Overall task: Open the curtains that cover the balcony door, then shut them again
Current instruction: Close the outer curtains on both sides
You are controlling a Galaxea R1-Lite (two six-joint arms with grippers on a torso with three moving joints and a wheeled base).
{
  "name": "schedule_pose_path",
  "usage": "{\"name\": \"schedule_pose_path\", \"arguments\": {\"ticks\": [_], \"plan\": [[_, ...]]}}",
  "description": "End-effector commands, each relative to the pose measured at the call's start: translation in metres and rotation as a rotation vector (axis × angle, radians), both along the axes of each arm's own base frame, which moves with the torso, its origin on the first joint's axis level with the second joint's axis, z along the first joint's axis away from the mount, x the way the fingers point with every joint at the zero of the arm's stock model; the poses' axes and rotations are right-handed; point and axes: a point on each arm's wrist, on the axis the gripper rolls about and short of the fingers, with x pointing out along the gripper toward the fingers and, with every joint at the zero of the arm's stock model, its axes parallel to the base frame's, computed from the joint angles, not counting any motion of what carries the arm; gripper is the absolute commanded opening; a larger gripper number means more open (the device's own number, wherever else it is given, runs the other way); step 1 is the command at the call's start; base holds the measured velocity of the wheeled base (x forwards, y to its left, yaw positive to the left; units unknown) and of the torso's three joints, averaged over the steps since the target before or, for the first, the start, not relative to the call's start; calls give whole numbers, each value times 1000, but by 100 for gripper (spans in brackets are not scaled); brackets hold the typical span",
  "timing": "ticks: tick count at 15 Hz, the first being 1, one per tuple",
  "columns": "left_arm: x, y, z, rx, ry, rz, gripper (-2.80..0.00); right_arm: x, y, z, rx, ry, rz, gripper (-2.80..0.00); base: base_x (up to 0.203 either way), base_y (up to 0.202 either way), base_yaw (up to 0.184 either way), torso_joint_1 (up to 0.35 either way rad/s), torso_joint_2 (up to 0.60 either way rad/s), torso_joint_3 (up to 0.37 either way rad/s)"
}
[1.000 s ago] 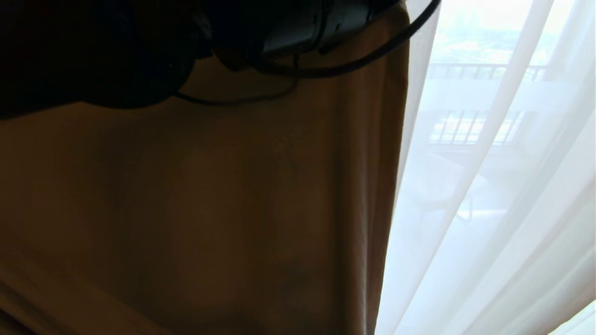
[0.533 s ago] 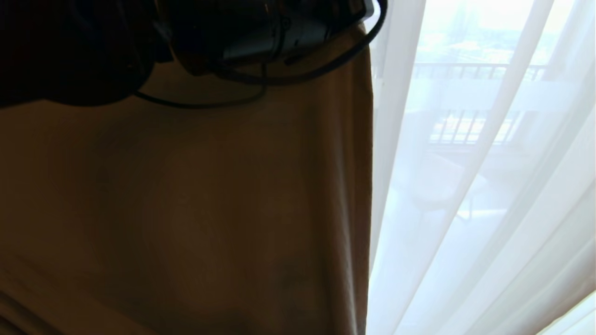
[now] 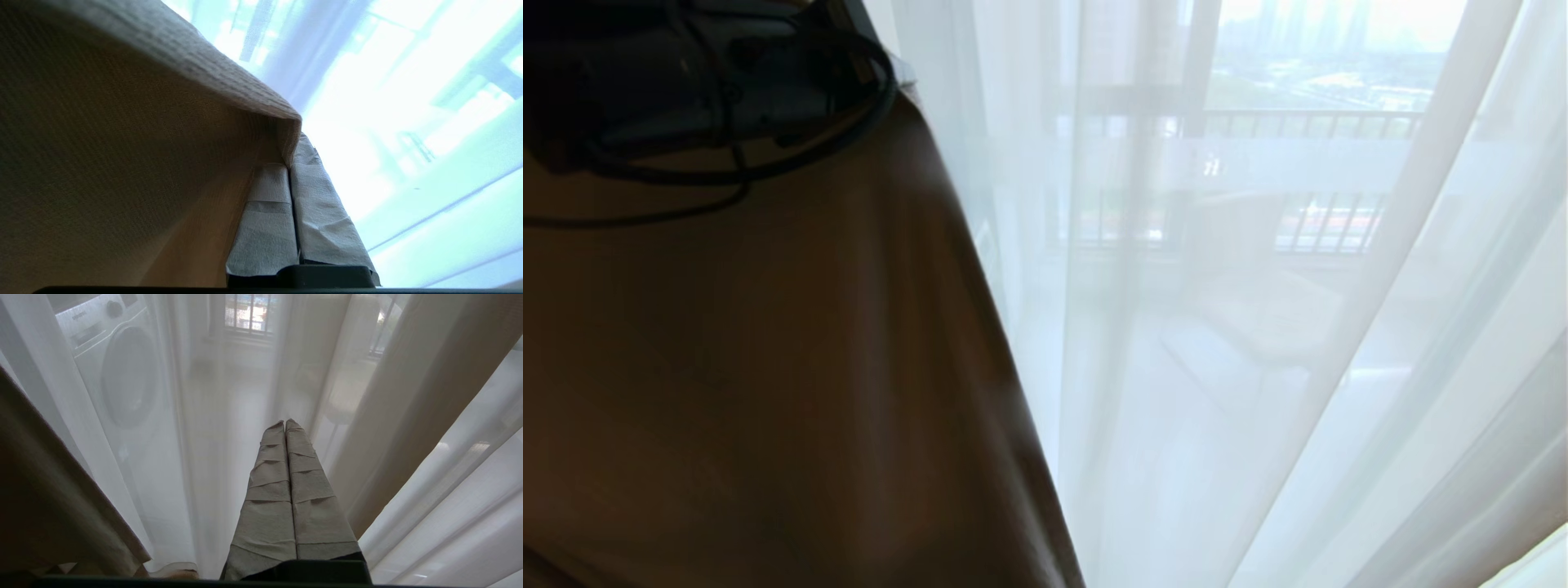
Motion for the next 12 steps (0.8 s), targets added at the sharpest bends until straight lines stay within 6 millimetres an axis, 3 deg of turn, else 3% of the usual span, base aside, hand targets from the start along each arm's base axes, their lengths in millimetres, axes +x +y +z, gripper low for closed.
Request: {"name": "schedule_pose_path", "arguments": {"ticks": [1, 7, 9, 12], "plan": [[-26, 46, 5, -8, -33, 127, -280, 0, 0, 0, -1, -1, 1, -280, 0, 0, 0, 0, 0, 0], [-64, 127, -25, 92, 10, 492, -280, 0, 0, 0, -1, -1, 1, -280, 0, 0, 0, 0, 0, 0], [-74, 141, -33, 123, 21, 578, -280, 0, 0, 0, -1, -1, 1, -280, 0, 0, 0, 0, 0, 0], [-73, 149, -35, 129, 34, 627, -280, 0, 0, 0, -1, -1, 1, -280, 0, 0, 0, 0, 0, 0]]}}
